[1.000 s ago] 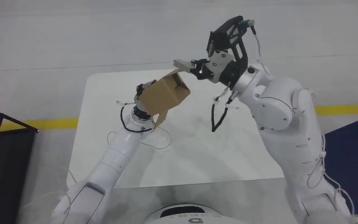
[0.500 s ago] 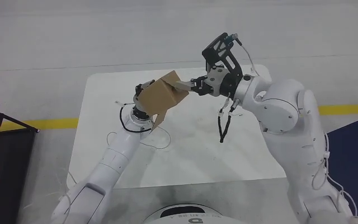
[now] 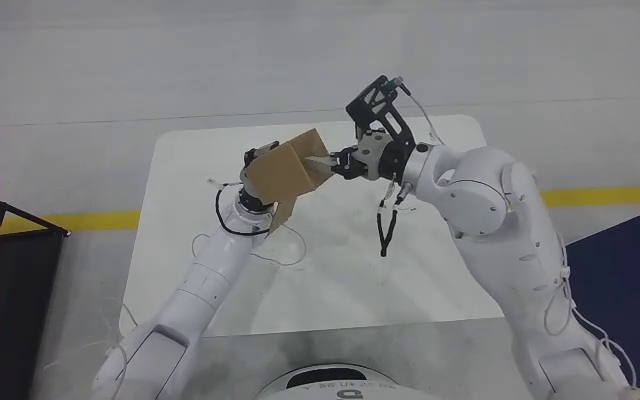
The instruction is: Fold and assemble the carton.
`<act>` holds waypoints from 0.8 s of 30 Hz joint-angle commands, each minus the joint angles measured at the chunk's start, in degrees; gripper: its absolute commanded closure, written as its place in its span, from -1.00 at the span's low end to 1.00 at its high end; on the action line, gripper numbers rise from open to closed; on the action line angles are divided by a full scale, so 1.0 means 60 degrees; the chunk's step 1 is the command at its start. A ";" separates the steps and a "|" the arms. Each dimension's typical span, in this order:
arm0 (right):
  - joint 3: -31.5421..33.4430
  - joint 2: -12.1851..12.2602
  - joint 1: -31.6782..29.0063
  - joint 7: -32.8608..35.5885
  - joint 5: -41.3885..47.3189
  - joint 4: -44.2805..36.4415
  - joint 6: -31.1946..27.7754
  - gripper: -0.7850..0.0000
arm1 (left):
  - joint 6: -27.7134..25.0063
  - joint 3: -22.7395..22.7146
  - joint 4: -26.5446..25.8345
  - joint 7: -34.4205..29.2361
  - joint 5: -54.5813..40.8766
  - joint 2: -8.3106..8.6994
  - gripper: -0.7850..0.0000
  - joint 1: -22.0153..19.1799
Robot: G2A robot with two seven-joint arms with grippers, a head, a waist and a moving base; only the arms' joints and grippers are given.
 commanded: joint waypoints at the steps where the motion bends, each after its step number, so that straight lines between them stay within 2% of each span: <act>1: -0.0081 -0.0004 0.0059 -0.0009 -0.0063 0.0057 0.0019 -1.00 | 0.0000 0.0012 0.0005 0.0000 -0.0006 0.0000 1.00 -0.0002; 9: -0.0071 0.0003 0.0057 -0.0485 -0.0234 0.0126 0.0043 -0.93 | 0.0000 0.0025 -0.0018 0.0000 -0.0048 -0.0005 1.00 0.0013; 21: 0.1754 0.0250 -0.1297 -0.1053 0.0278 -0.1160 0.0002 -1.00 | 0.0000 -0.0003 0.0019 0.0000 -0.0106 -0.0013 1.00 0.0043; 24: 0.2105 0.0277 -0.1696 -0.1547 0.0507 -0.1494 -0.0057 -1.00 | 0.0001 0.0109 0.0004 0.0000 -0.0383 -0.0037 1.00 0.0032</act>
